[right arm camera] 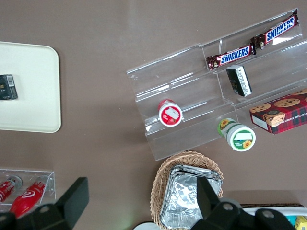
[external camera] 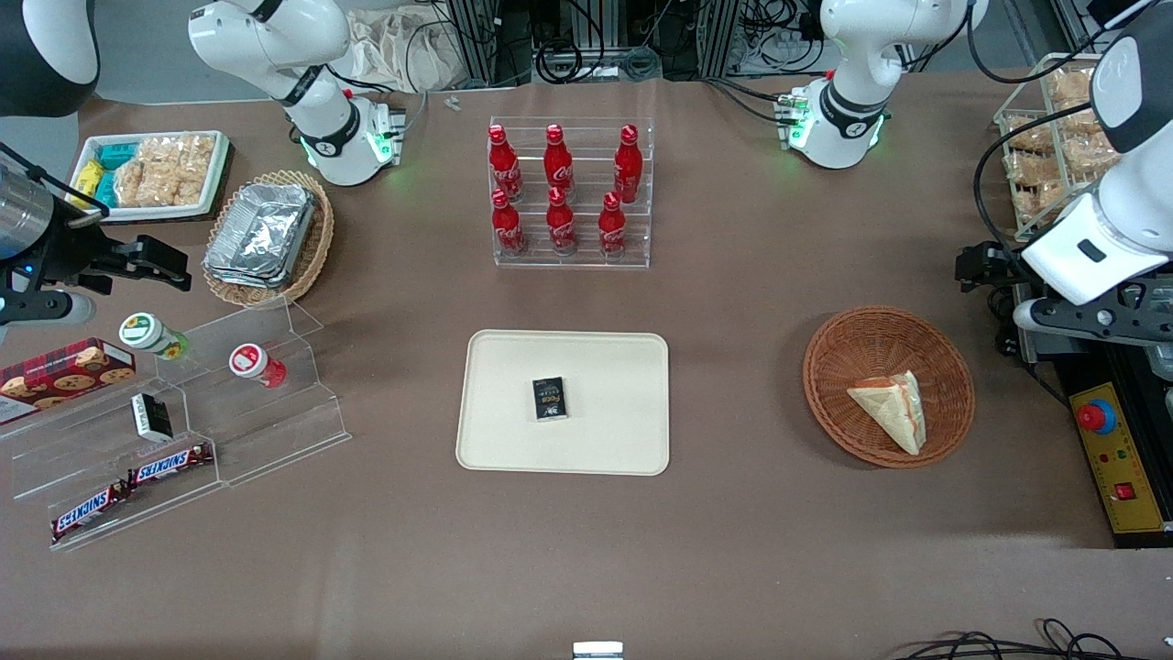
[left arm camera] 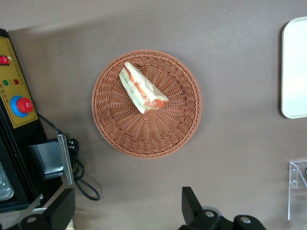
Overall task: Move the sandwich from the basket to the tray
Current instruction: 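Move the left gripper down over the wrapped sandwich in the wicker basket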
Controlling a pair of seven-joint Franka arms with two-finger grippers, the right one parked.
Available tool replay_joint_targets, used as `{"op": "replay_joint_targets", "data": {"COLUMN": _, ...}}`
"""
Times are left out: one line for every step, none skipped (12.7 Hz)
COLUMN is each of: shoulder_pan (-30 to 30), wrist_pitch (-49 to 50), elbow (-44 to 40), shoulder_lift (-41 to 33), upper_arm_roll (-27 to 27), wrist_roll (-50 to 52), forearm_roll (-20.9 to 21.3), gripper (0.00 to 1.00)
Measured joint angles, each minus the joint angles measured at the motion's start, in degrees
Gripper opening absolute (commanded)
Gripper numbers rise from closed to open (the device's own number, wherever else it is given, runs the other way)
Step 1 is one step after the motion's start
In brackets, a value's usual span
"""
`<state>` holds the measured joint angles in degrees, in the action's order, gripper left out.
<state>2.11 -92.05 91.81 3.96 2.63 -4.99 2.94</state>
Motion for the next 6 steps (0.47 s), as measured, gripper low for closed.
{"op": "replay_joint_targets", "data": {"shoulder_pan": 0.0, "wrist_pitch": 0.0, "elbow": 0.0, "shoulder_lift": 0.4, "upper_arm_roll": 0.0, "wrist_roll": 0.8, "forearm_roll": -0.1, "gripper": 1.0}}
{"op": "replay_joint_targets", "data": {"shoulder_pan": 0.0, "wrist_pitch": 0.1, "elbow": -0.1, "shoulder_lift": 1.0, "upper_arm_roll": 0.0, "wrist_roll": 1.6, "forearm_roll": -0.2, "gripper": 1.0}}
{"op": "replay_joint_targets", "data": {"shoulder_pan": 0.0, "wrist_pitch": 0.1, "elbow": -0.5, "shoulder_lift": 2.1, "upper_arm_roll": 0.0, "wrist_roll": 2.1, "forearm_roll": -0.2, "gripper": 1.0}}
{"op": "replay_joint_targets", "data": {"shoulder_pan": -0.1, "wrist_pitch": 0.0, "elbow": -1.5, "shoulder_lift": 3.7, "upper_arm_roll": -0.1, "wrist_roll": 3.0, "forearm_roll": -0.2, "gripper": 1.0}}
{"op": "replay_joint_targets", "data": {"shoulder_pan": -0.2, "wrist_pitch": -0.2, "elbow": -2.5, "shoulder_lift": 5.6, "upper_arm_roll": -0.3, "wrist_roll": 5.2, "forearm_roll": -0.2, "gripper": 1.0}}
{"op": "replay_joint_targets", "data": {"shoulder_pan": -0.6, "wrist_pitch": -1.6, "elbow": -2.9, "shoulder_lift": 7.6, "upper_arm_roll": -0.5, "wrist_roll": 8.2, "forearm_roll": -0.2, "gripper": 1.0}}
